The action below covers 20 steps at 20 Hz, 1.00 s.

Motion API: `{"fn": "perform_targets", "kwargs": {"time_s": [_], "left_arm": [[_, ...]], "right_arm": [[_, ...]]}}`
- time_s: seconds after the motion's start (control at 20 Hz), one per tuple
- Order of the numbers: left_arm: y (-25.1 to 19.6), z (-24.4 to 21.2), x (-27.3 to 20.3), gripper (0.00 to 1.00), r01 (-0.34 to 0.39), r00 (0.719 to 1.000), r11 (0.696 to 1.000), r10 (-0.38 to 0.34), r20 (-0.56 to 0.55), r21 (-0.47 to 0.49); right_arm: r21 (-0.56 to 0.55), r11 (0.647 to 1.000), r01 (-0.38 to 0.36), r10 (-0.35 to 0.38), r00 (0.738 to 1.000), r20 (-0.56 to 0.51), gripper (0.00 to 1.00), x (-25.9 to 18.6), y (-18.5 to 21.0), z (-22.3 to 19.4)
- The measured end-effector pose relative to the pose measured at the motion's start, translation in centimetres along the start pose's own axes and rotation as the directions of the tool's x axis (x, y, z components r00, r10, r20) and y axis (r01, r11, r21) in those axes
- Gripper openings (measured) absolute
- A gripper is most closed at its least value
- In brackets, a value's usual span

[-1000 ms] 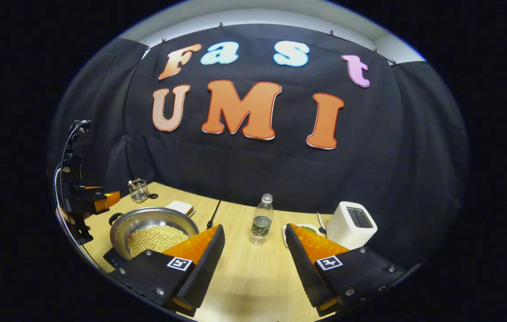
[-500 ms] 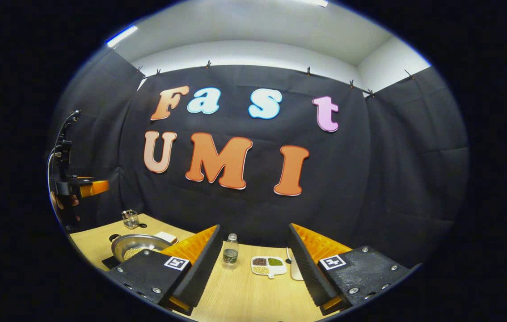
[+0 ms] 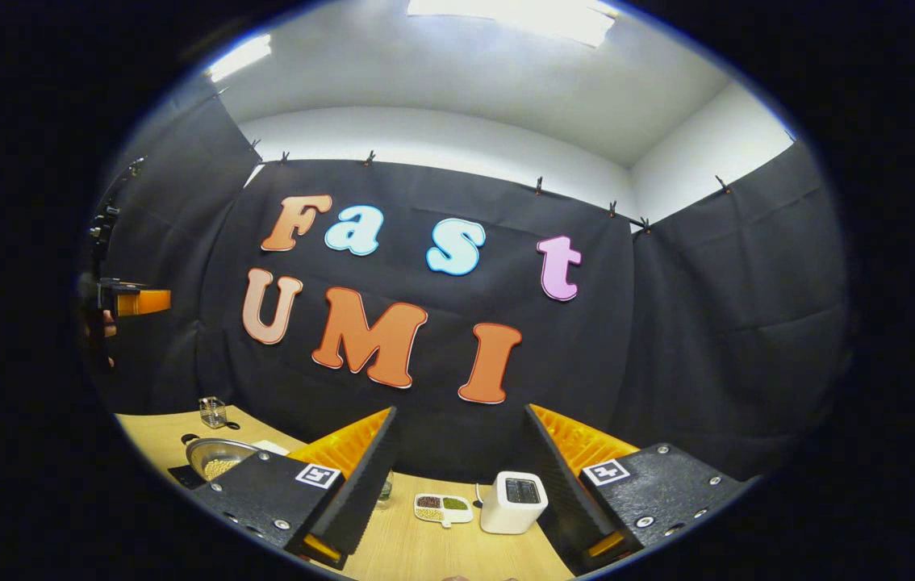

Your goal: First push the handle of the pot to place it horizontally, then grasp the pot with both hands and set it on the induction cooktop.

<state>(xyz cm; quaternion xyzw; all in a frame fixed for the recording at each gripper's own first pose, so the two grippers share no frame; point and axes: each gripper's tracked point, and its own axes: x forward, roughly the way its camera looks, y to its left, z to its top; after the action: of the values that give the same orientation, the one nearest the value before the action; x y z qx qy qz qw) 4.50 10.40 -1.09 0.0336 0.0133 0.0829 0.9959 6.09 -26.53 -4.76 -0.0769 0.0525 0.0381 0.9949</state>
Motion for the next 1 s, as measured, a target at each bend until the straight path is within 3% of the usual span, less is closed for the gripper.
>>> {"fn": "perform_targets", "kwargs": {"time_s": [0.15,0.2,0.3,0.6,0.8,0.85,1.0], "left_arm": [[0.7,1.5,-0.8,0.98,-0.023,0.999,1.000,0.022,0.047,0.014],[0.3,1.9,-1.1,0.93,-0.014,0.998,1.000,0.013,0.054,0.010],[-0.3,2.7,-1.6,0.99,0.013,0.998,1.000,-0.013,0.060,0.003],[-2.9,3.4,-3.3,0.99,0.107,0.993,0.994,-0.105,0.056,-0.033],[-1.9,5.5,-3.5,0.98,0.070,0.991,0.998,-0.070,0.114,0.006],[-1.9,5.8,-3.6,0.93,0.069,0.990,0.998,-0.070,0.126,0.006],[-1.7,6.1,-4.2,0.98,0.070,0.988,0.998,-0.069,0.140,-0.001]], "right_arm": [[0.030,1.000,0.005,-0.006,0.999,0.043,0.94,-0.3,-0.5,1.7],[0.035,0.999,0.015,-0.017,0.999,0.047,0.94,-0.3,-0.7,2.1],[0.045,0.999,0.023,-0.025,0.998,0.062,0.94,-0.6,-1.0,2.9],[0.037,0.999,-0.022,0.019,0.996,0.091,0.94,-1.1,1.8,3.9],[0.021,1.000,-0.001,-0.001,0.994,0.109,0.94,-1.2,1.8,5.2],[0.024,1.000,0.003,-0.006,0.993,0.115,0.94,-1.2,1.6,5.7],[0.032,0.999,0.004,-0.008,0.992,0.125,0.94,-1.3,1.7,5.8]]}}
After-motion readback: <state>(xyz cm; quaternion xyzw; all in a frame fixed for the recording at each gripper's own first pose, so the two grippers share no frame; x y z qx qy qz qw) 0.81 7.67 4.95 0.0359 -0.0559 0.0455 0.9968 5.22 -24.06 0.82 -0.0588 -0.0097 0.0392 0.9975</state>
